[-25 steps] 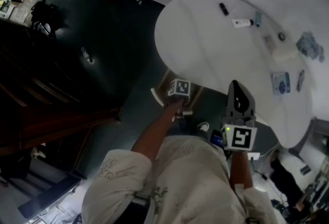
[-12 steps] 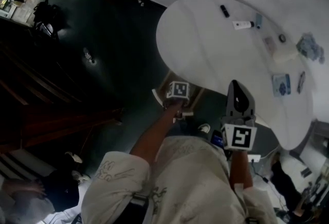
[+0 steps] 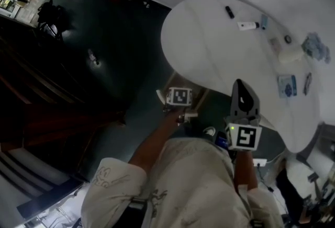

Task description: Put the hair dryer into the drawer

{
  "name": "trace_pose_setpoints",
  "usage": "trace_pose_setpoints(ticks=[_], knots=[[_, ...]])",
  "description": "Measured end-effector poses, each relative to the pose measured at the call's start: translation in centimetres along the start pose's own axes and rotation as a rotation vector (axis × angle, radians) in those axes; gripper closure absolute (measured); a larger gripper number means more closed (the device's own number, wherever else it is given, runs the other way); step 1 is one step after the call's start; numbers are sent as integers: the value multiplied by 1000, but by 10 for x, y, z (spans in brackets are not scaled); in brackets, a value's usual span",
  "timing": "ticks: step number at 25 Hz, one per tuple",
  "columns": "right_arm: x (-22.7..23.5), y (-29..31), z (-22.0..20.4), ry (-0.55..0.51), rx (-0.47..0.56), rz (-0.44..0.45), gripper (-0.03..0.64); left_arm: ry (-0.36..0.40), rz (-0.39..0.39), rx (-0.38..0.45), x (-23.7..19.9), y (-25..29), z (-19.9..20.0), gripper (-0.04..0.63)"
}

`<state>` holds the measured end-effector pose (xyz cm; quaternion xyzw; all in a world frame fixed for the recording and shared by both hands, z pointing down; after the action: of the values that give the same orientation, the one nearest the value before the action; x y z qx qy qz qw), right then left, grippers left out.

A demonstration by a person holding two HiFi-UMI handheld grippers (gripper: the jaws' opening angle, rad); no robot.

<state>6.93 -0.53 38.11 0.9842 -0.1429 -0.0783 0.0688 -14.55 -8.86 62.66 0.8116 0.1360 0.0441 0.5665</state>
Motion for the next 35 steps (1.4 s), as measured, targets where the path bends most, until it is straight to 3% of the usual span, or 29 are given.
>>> trace_pose_setpoints(ticks=[4, 10, 19, 29, 35], knots=[[3, -3, 1, 7, 11, -9, 614, 34, -19, 36, 12, -20, 1, 325], [4, -11, 3, 2, 32, -21, 614, 43, -85, 192, 34, -50, 18, 325], [20, -31, 3, 21, 39, -90, 614, 122, -129, 434, 59, -99, 53, 325], [41, -60, -1, 39, 55, -192, 614, 256, -206, 745, 108, -165, 88, 332], [53, -75, 0, 46, 87, -248, 614, 303, -302, 855, 134, -188, 105, 349]])
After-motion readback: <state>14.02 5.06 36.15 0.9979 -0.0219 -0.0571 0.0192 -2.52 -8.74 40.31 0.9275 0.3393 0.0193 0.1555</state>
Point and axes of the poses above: the fingertips, and each gripper's own axes: y forward along the fingers, x to its right, z out of its top, the point moved 10 cm from there along -y, backward along the fingers, and after that the axes turned 5 degrees about z, right-handed, at the moved point
